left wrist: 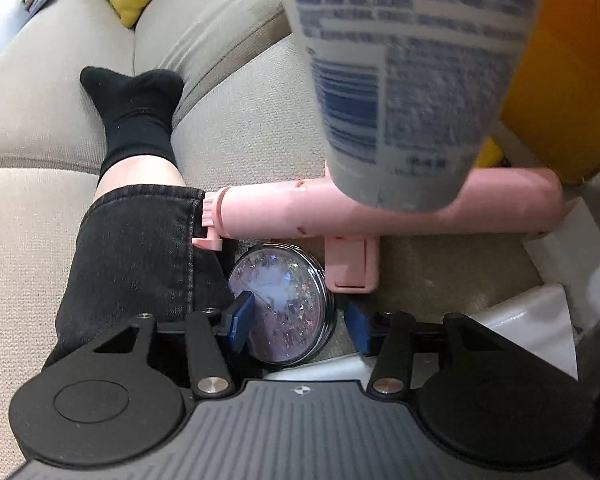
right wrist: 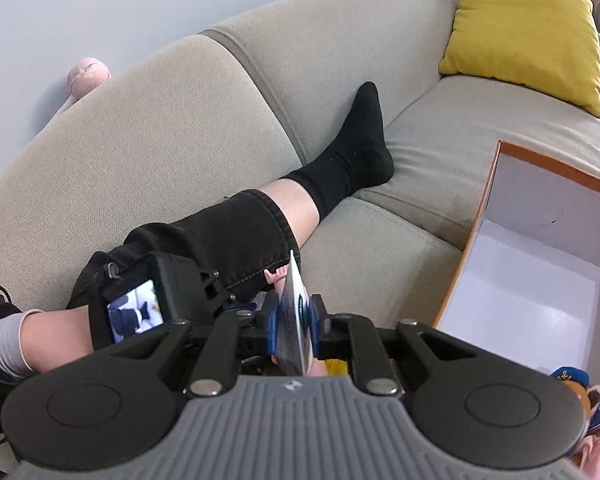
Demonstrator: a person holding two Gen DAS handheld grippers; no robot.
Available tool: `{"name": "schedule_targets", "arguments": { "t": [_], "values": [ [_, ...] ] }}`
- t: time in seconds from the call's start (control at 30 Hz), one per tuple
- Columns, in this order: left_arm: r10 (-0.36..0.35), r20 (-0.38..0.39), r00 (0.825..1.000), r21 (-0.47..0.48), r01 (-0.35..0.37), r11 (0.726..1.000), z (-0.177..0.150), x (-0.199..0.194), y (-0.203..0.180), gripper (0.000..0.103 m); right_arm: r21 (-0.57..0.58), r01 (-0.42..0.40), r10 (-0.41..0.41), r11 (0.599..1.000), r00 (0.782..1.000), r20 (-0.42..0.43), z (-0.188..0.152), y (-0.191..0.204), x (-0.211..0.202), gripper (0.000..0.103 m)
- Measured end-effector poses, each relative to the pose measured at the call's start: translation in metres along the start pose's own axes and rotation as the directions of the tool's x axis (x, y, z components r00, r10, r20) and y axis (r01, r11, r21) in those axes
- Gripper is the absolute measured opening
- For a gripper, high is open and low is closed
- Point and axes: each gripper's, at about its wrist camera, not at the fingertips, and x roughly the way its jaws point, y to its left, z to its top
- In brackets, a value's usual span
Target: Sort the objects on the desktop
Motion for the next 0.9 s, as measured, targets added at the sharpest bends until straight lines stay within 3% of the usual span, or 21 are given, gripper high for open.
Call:
{"name": "schedule_targets", "arguments": {
  "t": [0.03, 0.1, 0.37, 0.43, 0.53, 0.67, 0.9],
  "values": [
    [-0.001, 0.003, 1.0, -0.004, 0.001, 1.0, -0.001, -0.001, 0.001, 0.059, -0.002, 0.003, -0.003, 1.0, 1.0, 0.001, 0.0, 0.001, 0.0, 0.016],
    [0.002, 0.026, 1.0, -0.016, -0.002, 1.0, -0.002, -0.004, 0.002, 0.048, -0.006, 0.013, -0.013, 1.0, 1.0, 0.004, -0.001, 0.001, -0.002, 0.016],
    [-0.062, 0.128, 0.99, -0.212, 0.088, 0.973, -0.018, -0.033, 0.036, 0.023, 0.009, 0.039, -0.039, 0.999, 0.999, 0.02, -0.004, -0.001, -0.013, 0.016],
    [-0.078, 0.149, 0.986, -0.265, 0.115, 0.957, -0.024, -0.042, 0.045, 0.02, 0.011, 0.04, -0.041, 0.999, 0.999, 0.017, -0.004, -0.001, -0.012, 0.016],
    [-0.148, 0.2, 0.969, -0.353, 0.212, 0.911, -0.028, -0.053, 0.066, 0.017, 0.012, 0.038, -0.038, 0.999, 0.999, 0.009, -0.003, 0.0, -0.008, 0.016],
    [-0.176, 0.221, 0.959, -0.419, 0.257, 0.871, -0.031, -0.055, 0.088, 0.015, 0.011, 0.034, -0.034, 0.999, 0.999, -0.006, -0.003, 0.001, 0.0, 0.016],
    [-0.142, 0.252, 0.957, -0.47, 0.249, 0.847, -0.034, -0.046, 0.09, 0.015, 0.027, 0.054, -0.054, 0.998, 0.998, -0.011, -0.003, -0.004, 0.0, 0.016]
  ]
}}
